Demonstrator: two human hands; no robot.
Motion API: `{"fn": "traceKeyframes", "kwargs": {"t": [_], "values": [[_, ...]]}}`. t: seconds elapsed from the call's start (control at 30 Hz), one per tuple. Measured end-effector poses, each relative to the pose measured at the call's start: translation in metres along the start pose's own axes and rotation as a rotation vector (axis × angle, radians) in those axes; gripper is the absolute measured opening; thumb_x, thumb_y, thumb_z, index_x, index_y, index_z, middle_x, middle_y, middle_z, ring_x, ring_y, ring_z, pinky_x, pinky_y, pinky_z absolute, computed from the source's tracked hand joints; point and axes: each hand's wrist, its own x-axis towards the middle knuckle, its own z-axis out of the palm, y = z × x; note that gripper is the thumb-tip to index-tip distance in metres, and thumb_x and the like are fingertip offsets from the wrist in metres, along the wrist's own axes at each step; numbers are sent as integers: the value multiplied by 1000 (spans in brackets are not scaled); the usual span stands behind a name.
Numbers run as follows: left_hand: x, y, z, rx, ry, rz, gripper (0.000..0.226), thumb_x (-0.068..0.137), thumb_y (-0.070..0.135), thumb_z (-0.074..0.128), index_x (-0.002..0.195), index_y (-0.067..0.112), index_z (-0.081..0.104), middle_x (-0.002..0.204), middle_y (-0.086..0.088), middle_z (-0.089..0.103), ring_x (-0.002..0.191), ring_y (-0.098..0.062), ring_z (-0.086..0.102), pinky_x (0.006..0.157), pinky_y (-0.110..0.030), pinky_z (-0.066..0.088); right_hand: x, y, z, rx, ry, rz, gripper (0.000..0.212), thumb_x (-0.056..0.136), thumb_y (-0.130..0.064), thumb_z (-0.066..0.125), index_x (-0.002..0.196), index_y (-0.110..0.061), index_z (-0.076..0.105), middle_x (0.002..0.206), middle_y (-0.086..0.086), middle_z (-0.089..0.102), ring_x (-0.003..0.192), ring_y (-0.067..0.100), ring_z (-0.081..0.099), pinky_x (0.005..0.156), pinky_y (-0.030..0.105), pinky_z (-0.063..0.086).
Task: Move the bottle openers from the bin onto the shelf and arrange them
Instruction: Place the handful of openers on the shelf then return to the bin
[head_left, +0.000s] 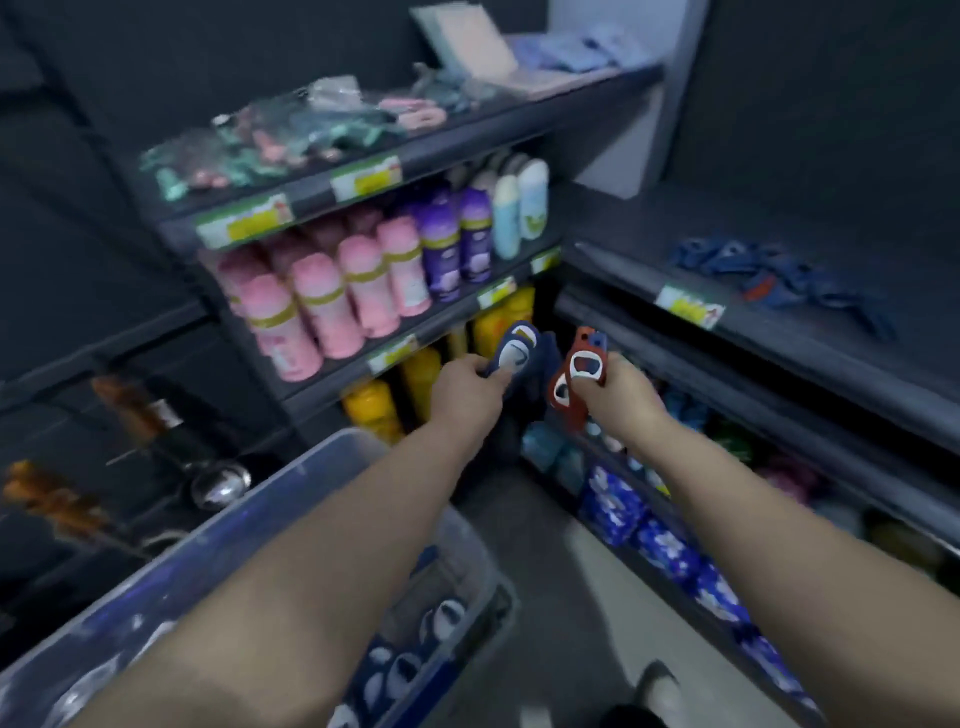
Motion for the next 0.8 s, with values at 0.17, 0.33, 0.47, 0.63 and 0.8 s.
{"fn": "traceKeyframes", "kwargs": {"t": [0.17, 0.33, 0.47, 0.63, 0.8], "values": [[24, 75, 116, -32, -85, 28, 11, 85, 27, 67, 82, 17, 65, 72, -2, 63, 69, -20, 56, 65, -30, 45, 58, 63, -107, -11, 159, 69, 32, 93, -31, 49, 113, -7, 56, 115, 16, 64, 105, 34, 59, 80, 35, 44], [46, 135, 215, 6, -137, 61, 14, 84, 24, 67, 74, 16, 62, 71, -6, 63, 76, -28, 62, 65, -34, 45, 117, 116, -204, -84, 260, 163, 37, 95, -32, 48, 120, -5, 49, 124, 18, 58, 111, 36, 55, 88, 39, 46], [54, 164, 259, 109, -175, 95, 23, 91, 33, 62, 82, 13, 59, 67, -1, 54, 72, -23, 53, 61, -31, 36, 152, 145, -244, -97, 250, 218, 33, 93, -28, 51, 118, -7, 47, 123, 15, 58, 109, 35, 56, 86, 39, 46], [81, 188, 287, 318, -171, 163, 33, 95, 35, 55, 120, 13, 60, 108, -8, 66, 99, -27, 61, 74, -31, 46, 188, 157, -255, -51, 201, 185, 34, 91, -26, 56, 118, -8, 47, 120, 14, 60, 106, 34, 57, 85, 40, 48], [112, 195, 305, 567, -233, 286, 40, 89, 42, 61, 123, 20, 56, 116, -6, 64, 113, -28, 53, 85, -36, 46, 206, 167, -253, -349, 209, 39, 58, 88, -33, 59, 140, -25, 36, 130, 9, 52, 120, 31, 46, 94, 41, 40]]}}
